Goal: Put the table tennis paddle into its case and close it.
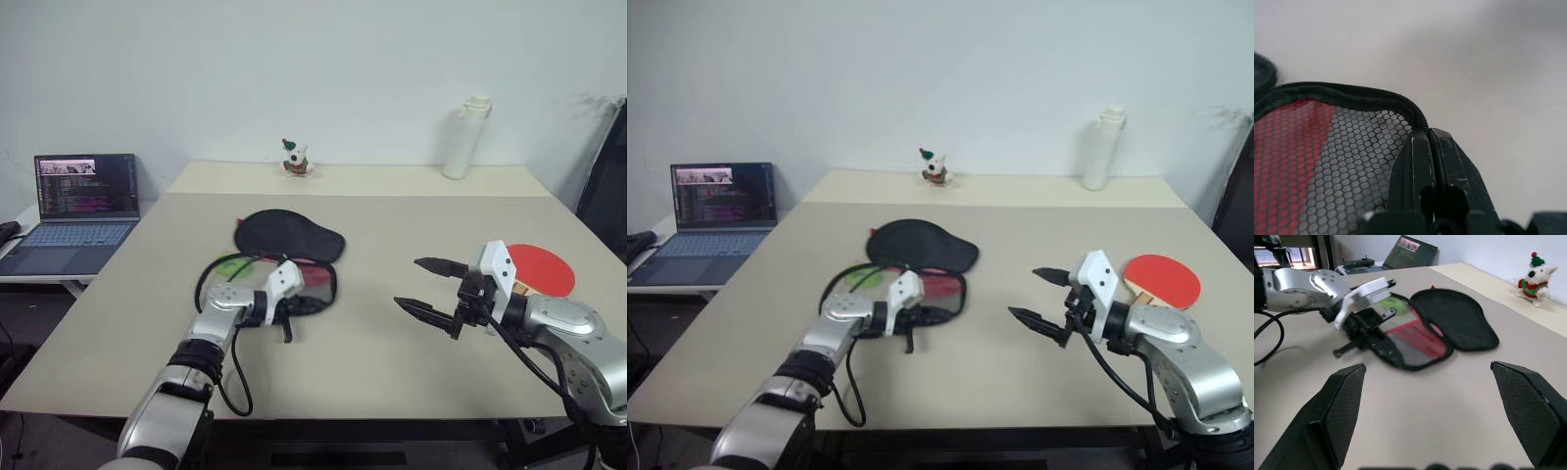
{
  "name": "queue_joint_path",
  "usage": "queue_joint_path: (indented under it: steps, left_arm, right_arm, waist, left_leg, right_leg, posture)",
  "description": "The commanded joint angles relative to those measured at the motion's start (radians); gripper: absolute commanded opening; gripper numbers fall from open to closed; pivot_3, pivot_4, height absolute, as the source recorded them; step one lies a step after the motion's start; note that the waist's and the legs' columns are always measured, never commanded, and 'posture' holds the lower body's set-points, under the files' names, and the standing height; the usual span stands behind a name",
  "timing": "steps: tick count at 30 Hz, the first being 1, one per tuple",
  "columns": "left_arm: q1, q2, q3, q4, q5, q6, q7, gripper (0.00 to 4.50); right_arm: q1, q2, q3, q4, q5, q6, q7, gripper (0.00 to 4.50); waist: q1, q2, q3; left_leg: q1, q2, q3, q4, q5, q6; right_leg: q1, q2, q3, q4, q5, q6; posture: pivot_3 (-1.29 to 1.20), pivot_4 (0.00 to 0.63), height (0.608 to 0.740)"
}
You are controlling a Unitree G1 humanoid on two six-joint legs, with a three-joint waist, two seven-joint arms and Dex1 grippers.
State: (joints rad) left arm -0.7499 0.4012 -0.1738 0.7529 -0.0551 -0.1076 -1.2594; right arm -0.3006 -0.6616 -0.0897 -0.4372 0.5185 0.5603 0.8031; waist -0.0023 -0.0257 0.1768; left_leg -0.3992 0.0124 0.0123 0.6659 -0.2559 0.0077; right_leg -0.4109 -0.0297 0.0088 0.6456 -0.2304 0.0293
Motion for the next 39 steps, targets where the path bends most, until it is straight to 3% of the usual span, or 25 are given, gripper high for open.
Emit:
queue_joint_path:
  steps: [1, 5, 8, 13, 22, 29, 32, 35, 39]
  left_arm:
    - [0.036, -0.001, -0.077, -0.152, -0.024, 0.032, -0.152, 0.04]
    - [0.056, 0.053, -0.163, -0.220, -0.008, -0.002, -0.317, 0.04]
    - [0.044, 0.141, -0.247, -0.224, -0.031, -0.046, -0.354, 0.04]
    - [-0.048, 0.286, -0.398, -0.076, 0.020, -0.308, -0.355, 0.04]
    - [-0.137, 0.281, -0.411, 0.196, 0.157, -0.643, -0.255, 0.04]
    - [-0.104, 0.247, -0.338, 0.202, 0.112, -0.631, -0.216, 0.04]
    - [-0.098, 0.239, -0.302, 0.205, 0.100, -0.616, -0.200, 0.64]
    - [-0.081, 0.231, -0.247, 0.179, 0.059, -0.573, -0.186, 1.71]
    - [0.032, 0.266, -0.085, -0.098, -0.176, -0.103, -0.195, 3.03]
  right_arm:
    - [0.015, -0.032, -0.051, -0.046, 0.031, 0.011, 0.002, 4.50]
    - [0.061, -0.047, -0.075, -0.090, 0.051, 0.028, -0.010, 4.50]
    - [0.080, -0.048, -0.082, -0.115, 0.059, 0.042, -0.024, 4.50]
    - [0.094, -0.047, -0.080, -0.133, 0.069, 0.052, -0.044, 4.50]
    - [0.069, -0.033, -0.044, -0.095, 0.058, 0.027, -0.033, 4.50]
    - [0.049, -0.033, -0.017, -0.059, 0.047, 0.003, -0.010, 4.50]
    - [0.037, -0.031, -0.005, -0.046, 0.045, -0.001, -0.005, 4.50]
    - [0.020, -0.022, 0.005, -0.030, 0.047, 0.003, -0.009, 4.50]
    - [-0.044, 0.027, 0.022, 0.031, 0.064, 0.041, -0.042, 4.50]
  waist:
    - [0.000, 0.000, 0.000]
    - [0.000, 0.000, 0.000]
    - [-0.004, 0.000, 0.000]
    - [-0.009, 0.000, 0.000]
    - [-0.013, 0.000, -0.001]
    - [-0.018, 0.003, -0.003]
    - [-0.018, 0.003, -0.003]
    - [-0.019, 0.003, -0.003]
    - [-0.031, 0.001, -0.001]
  left_leg:
    - [0.000, 0.000, 0.000, 0.000, 0.000, 0.000]
    - [0.000, 0.000, -0.001, 0.000, 0.000, 0.000]
    - [0.001, 0.002, 0.000, 0.000, 0.000, 0.000]
    - [0.003, 0.006, 0.000, 0.000, 0.000, 0.000]
    - [0.013, 0.016, 0.006, 0.000, 0.000, 0.000]
    - [0.019, 0.018, 0.006, -0.002, 0.001, 0.002]
    - [0.019, 0.018, 0.006, -0.002, 0.002, 0.003]
    - [0.018, 0.018, 0.006, -0.002, 0.002, 0.003]
    - [0.015, 0.019, 0.007, -0.003, 0.001, 0.003]
  right_leg:
    - [0.000, 0.000, 0.000, 0.000, 0.000, 0.000]
    - [0.000, 0.000, 0.000, 0.001, 0.000, 0.000]
    - [0.000, 0.002, 0.001, 0.001, 0.000, 0.000]
    - [0.000, 0.007, 0.004, 0.002, -0.002, 0.001]
    - [0.003, 0.021, 0.006, 0.002, -0.001, -0.015]
    - [0.006, 0.022, 0.007, 0.006, 0.000, -0.017]
    - [0.006, 0.022, 0.007, 0.006, 0.000, -0.017]
    - [0.005, 0.022, 0.008, 0.005, 0.000, -0.017]
    - [0.001, 0.022, 0.009, 0.004, 0.002, -0.013]
  posture:
    - [0.00, 0.150, 0.740]
    - [0.00, 0.150, 0.740]
    - [0.00, 0.150, 0.740]
    - [0.00, 0.150, 0.740]
    - [0.00, 0.150, 0.740]
    - [0.00, 0.150, 0.740]
    - [0.00, 0.150, 0.740]
    - [0.00, 0.150, 0.740]
    - [0.00, 0.150, 0.740]
